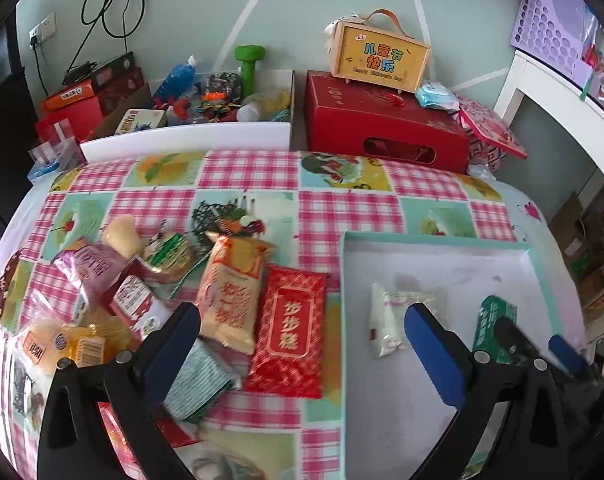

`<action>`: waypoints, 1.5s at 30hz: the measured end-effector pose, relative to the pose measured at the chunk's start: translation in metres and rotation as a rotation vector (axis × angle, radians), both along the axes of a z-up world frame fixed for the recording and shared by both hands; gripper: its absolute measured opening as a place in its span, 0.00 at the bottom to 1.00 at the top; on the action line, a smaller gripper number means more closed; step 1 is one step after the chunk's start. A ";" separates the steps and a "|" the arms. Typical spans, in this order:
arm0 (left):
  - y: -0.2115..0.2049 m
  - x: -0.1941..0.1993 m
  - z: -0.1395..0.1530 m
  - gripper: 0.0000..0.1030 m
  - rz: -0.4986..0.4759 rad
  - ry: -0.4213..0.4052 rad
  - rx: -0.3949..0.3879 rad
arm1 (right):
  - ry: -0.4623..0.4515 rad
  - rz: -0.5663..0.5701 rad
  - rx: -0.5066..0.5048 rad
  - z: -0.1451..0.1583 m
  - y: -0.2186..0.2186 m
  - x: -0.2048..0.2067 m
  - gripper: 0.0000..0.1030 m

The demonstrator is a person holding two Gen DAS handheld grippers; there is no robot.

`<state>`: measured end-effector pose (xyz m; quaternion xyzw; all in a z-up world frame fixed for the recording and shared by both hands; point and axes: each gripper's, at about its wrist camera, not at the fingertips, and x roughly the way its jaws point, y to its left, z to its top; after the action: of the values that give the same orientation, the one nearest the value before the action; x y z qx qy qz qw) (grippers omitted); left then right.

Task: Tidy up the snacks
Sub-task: 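Open left tool releasing sachet in tray while right tool releases green packet, then withdraw both tools from the tray back toward the snack pile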

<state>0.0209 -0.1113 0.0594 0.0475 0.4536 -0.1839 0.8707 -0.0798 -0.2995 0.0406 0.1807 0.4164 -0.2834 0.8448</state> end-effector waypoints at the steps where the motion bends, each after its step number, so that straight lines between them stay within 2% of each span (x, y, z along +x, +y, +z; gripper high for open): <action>1: 0.003 -0.002 -0.001 0.99 0.002 0.002 0.003 | -0.004 0.009 0.002 0.001 0.002 0.000 1.00; 7: 0.020 -0.007 -0.002 0.99 0.021 0.010 0.037 | 0.030 0.072 -0.025 0.004 0.019 -0.002 1.00; 11: 0.037 -0.012 0.002 0.99 0.041 0.005 0.037 | 0.014 0.106 -0.007 0.006 0.029 -0.003 1.00; 18: 0.067 -0.020 0.002 0.99 0.081 -0.004 0.081 | 0.002 0.121 0.042 0.006 0.044 -0.005 1.00; 26: 0.104 -0.014 0.008 0.99 0.145 0.006 0.029 | -0.025 0.174 0.091 0.006 0.063 0.000 1.00; 36: 0.129 -0.003 0.005 0.99 0.173 0.022 0.035 | -0.007 0.190 0.036 0.008 0.080 0.007 1.00; 42: 0.156 0.008 0.000 0.99 0.211 0.056 0.041 | -0.024 0.282 0.062 0.012 0.112 0.018 1.00; 45: 0.171 0.014 -0.002 0.99 0.241 0.075 0.039 | -0.002 0.327 0.061 0.008 0.133 0.026 1.00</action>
<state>0.0346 0.0598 0.0570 0.0027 0.4918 -0.0709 0.8678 -0.0533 -0.1663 0.0489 0.1364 0.4480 -0.1289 0.8741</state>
